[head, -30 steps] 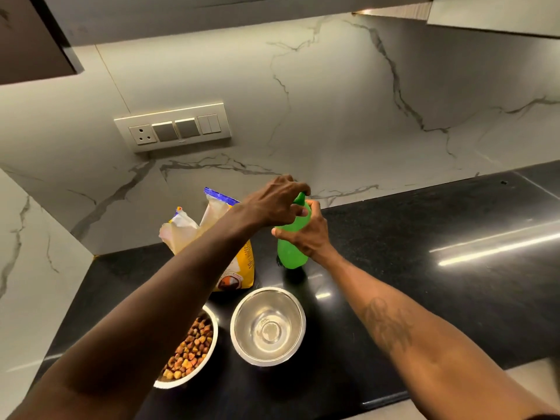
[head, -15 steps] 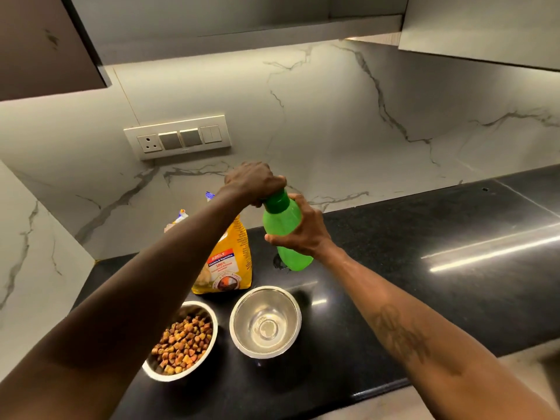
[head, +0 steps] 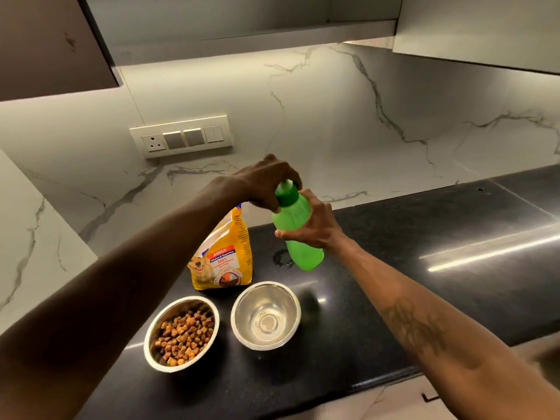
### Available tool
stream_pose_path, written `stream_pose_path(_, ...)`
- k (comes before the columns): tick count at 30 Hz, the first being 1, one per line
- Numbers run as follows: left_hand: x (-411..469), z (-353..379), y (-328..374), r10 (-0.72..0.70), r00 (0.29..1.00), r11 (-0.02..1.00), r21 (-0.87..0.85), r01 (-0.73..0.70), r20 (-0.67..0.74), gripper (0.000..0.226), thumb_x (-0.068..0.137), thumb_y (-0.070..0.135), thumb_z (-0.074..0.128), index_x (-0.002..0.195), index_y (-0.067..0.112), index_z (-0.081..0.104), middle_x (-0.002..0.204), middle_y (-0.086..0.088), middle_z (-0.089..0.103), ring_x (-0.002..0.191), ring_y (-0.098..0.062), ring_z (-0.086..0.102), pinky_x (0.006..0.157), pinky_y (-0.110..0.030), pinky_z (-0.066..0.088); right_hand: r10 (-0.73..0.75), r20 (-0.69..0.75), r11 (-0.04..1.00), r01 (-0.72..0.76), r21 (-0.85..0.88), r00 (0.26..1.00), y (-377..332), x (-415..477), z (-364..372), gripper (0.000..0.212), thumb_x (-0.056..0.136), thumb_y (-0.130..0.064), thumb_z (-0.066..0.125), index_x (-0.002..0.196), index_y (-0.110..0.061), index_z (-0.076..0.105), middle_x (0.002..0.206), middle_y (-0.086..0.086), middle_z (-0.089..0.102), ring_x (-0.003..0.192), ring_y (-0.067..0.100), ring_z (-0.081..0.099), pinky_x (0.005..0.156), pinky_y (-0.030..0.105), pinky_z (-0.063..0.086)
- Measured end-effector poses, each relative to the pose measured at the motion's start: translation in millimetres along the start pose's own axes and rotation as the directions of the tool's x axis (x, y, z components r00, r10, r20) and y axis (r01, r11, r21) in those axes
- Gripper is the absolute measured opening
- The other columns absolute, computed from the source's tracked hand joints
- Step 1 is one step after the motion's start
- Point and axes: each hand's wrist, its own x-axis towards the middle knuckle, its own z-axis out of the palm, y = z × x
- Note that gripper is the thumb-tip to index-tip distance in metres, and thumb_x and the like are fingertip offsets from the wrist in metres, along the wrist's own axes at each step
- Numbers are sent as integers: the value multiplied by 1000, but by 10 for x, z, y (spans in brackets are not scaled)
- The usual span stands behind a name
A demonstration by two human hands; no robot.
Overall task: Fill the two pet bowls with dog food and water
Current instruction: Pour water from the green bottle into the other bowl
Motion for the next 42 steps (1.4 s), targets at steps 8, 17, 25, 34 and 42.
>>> stream_pose_path(8, -9, -4, 157, -525, 843, 801, -267, 536, 117, 56, 103, 55, 48, 81, 5, 63, 54, -6, 64, 30, -13, 55, 33, -18, 41, -151, 61, 988, 152, -22, 987, -103, -82, -21, 97, 60, -56, 90, 138, -16, 49, 111, 9, 71, 93, 22, 67, 83, 41, 58)
stream_pose_path(17, -183, 205, -102, 6, 999, 1000, -27, -5, 31, 114, 75, 11, 87, 161, 42, 19, 145, -12, 58, 128, -34, 55, 98, -52, 50, -42, 66, 999, 43, -25, 997, -22, -158, 15, 103, 57, -57, 93, 141, -18, 47, 116, 9, 71, 101, 22, 66, 90, 36, 56)
stream_pose_path(25, -222, 72, 36, -181, 972, 950, -229, 212, 150, 48, 83, 36, 85, 113, 1, 71, 85, -10, 74, 57, -18, 72, 51, -25, 56, -61, 122, 997, 67, -44, 991, -77, -178, 29, 99, 58, -56, 92, 139, -21, 48, 111, 7, 71, 96, 22, 67, 85, 43, 58)
stream_pose_path(34, -224, 234, 65, -438, 893, 876, -171, 450, 104, 78, 92, 77, 46, 86, 4, 72, 76, -12, 76, 59, -22, 72, 60, -33, 62, -93, 125, 995, 98, -35, 988, -107, -195, 57, 105, 58, -57, 90, 146, -22, 44, 120, 8, 70, 104, 24, 67, 91, 43, 57)
stream_pose_path(42, -295, 293, 8, -106, 994, 987, -119, 108, 28, 66, 65, 35, 95, 125, 25, 70, 108, 0, 57, 103, -19, 48, 82, -31, 42, -15, 133, 999, 21, -40, 991, -113, -198, 117, 98, 55, -60, 91, 137, -26, 50, 109, 1, 72, 94, 18, 69, 84, 41, 59)
